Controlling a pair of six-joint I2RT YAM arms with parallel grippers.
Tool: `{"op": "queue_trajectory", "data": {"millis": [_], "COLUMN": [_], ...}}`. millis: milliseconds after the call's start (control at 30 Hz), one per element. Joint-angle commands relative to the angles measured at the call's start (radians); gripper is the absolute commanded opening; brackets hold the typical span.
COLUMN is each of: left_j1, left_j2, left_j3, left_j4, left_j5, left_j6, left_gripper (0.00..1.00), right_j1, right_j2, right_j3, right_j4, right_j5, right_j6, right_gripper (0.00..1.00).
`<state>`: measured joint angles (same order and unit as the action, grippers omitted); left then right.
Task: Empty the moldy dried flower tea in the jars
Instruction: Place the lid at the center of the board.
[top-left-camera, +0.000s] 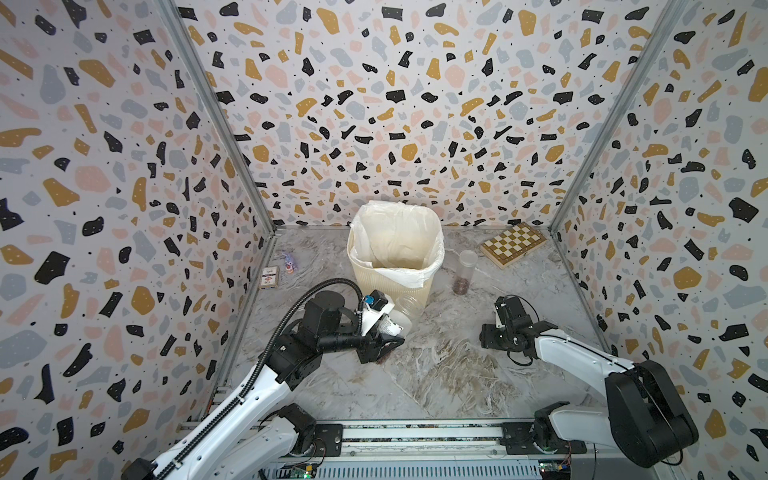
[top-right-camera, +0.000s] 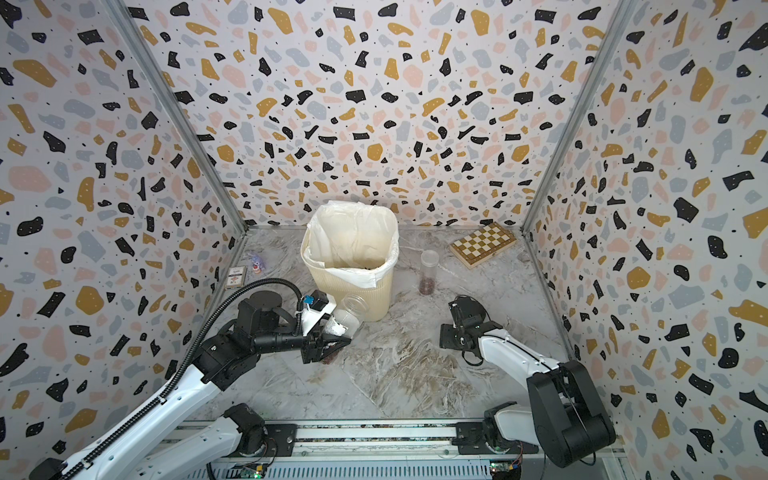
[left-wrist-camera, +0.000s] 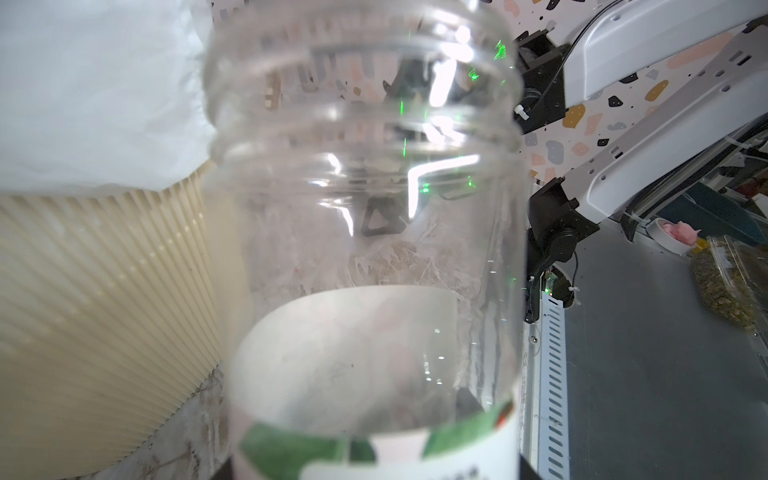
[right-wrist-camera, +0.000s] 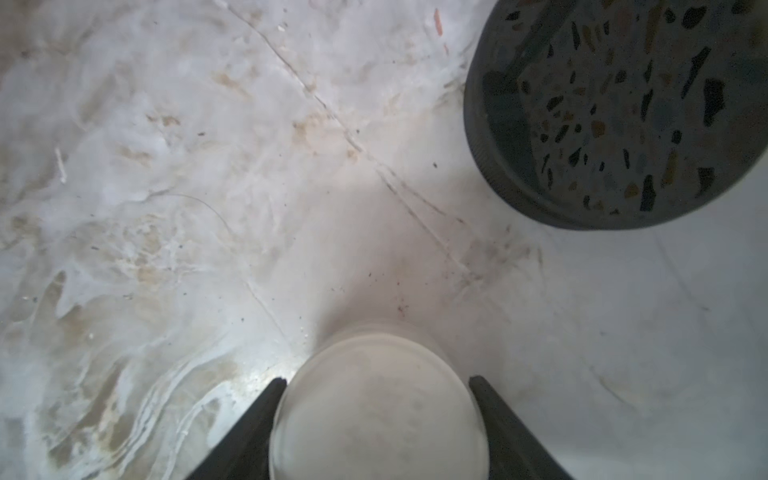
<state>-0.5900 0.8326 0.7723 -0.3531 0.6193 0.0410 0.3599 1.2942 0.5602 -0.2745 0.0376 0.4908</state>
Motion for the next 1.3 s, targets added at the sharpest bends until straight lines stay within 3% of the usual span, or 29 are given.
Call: {"op": "queue_trajectory", "data": {"millis": [0, 167, 400, 667, 833, 1033, 1267], "left_j1": [0.006, 0.006, 0.006, -0.011, -0.062, -0.133, -0.207], "left_j2": [0.008, 0.025, 0.041, 0.138, 0.175, 0.232, 0.29], "left_j3": [0.024, 0.044, 0.087, 0.192, 0.232, 0.303, 0.373], "left_j4": [0.04, 0.04, 0.01, -0.004, 0.051, 0.105, 0.157], "left_j5": [0.015, 0.023, 0.026, 0.098, 0.084, -0.022, -0.235], "left_j6": [0.014, 0.014, 0.009, -0.064, -0.116, -0.222, -0.307], "left_gripper": [0.56, 0.56, 0.55, 0.56, 0.56, 0.56, 0.54], "right_j1": [0.002, 0.001, -0.031, -0.099, -0.123, -0.136, -0.136], "right_j2": [0.021, 0.019, -0.098, -0.319, -0.428, -0.478, -0.43], "right_j3": [-0.001, 0.024, 0.096, 0.179, 0.222, 0.315, 0.459], "right_j4": [0.012, -0.01, -0.1, -0.123, -0.05, 0.02, -0.008], "right_j5": [0.022, 0.007, -0.029, -0.283, -0.577, -0.897, -0.953], "right_j6": [0.02, -0.008, -0.069, -0.17, -0.205, -0.207, -0.11], "right_gripper": [0.64, 0.82, 0.84, 0.83, 0.86, 0.89, 0.93]}}
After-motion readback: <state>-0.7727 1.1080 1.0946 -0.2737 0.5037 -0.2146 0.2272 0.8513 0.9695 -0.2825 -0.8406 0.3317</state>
